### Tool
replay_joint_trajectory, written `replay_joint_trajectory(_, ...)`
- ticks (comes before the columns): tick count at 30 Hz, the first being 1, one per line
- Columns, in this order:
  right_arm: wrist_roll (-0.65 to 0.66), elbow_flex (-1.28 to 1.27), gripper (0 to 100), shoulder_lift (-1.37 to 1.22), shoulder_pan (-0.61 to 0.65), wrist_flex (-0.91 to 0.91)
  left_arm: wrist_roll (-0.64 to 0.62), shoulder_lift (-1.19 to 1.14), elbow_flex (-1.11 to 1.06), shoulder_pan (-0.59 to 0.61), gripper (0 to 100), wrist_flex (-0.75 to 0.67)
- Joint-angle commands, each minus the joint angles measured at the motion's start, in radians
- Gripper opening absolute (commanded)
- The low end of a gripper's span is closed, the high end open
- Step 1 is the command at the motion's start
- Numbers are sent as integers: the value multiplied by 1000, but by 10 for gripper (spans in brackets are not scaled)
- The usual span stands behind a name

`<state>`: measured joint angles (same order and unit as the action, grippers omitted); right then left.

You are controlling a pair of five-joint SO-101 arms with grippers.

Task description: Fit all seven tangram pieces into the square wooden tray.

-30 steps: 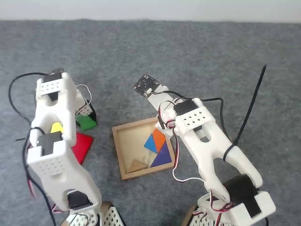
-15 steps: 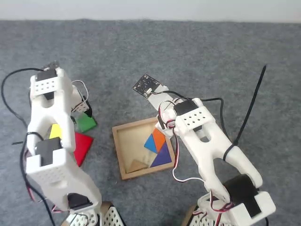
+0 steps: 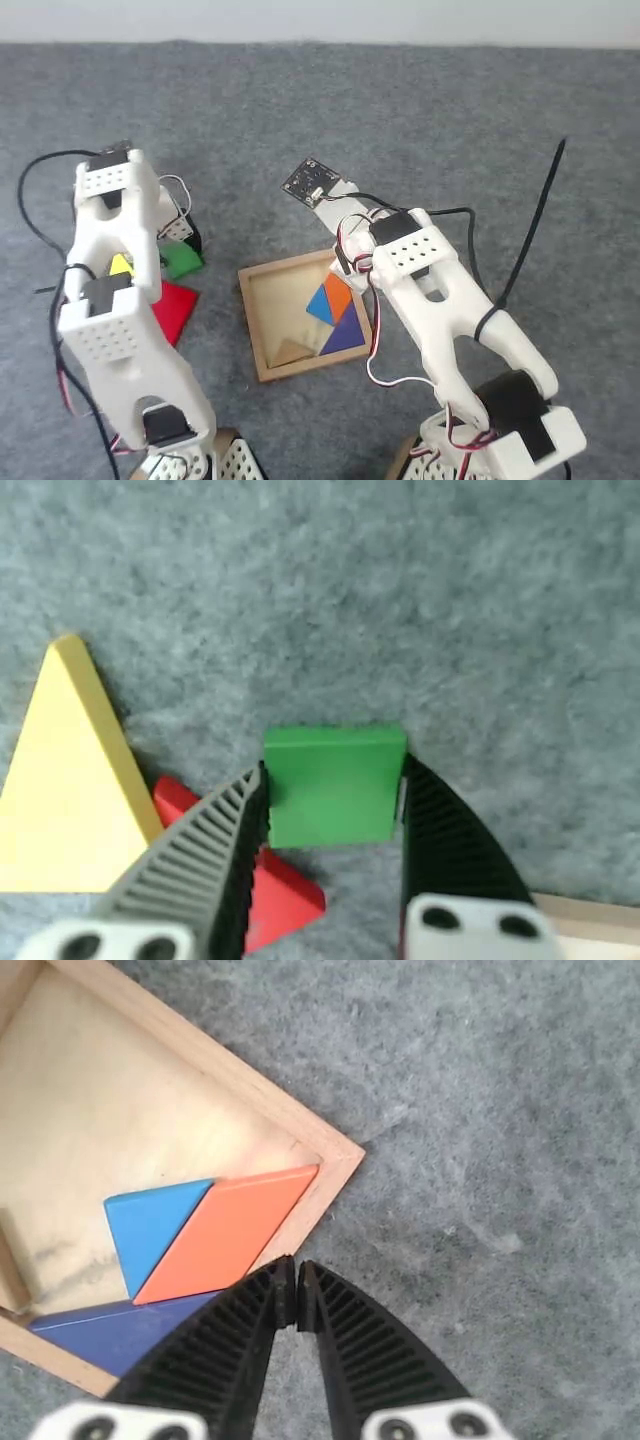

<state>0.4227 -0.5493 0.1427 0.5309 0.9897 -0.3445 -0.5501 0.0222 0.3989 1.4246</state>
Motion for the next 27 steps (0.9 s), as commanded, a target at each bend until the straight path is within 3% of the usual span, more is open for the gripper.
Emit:
replay_joint_trajectory(1,-12,3,23,19,-16,-8,12,-49,22,6,177,0)
replay_joint_trajectory(27,-12,3,23,8,4,-15,14,-18,19,3,115,2)
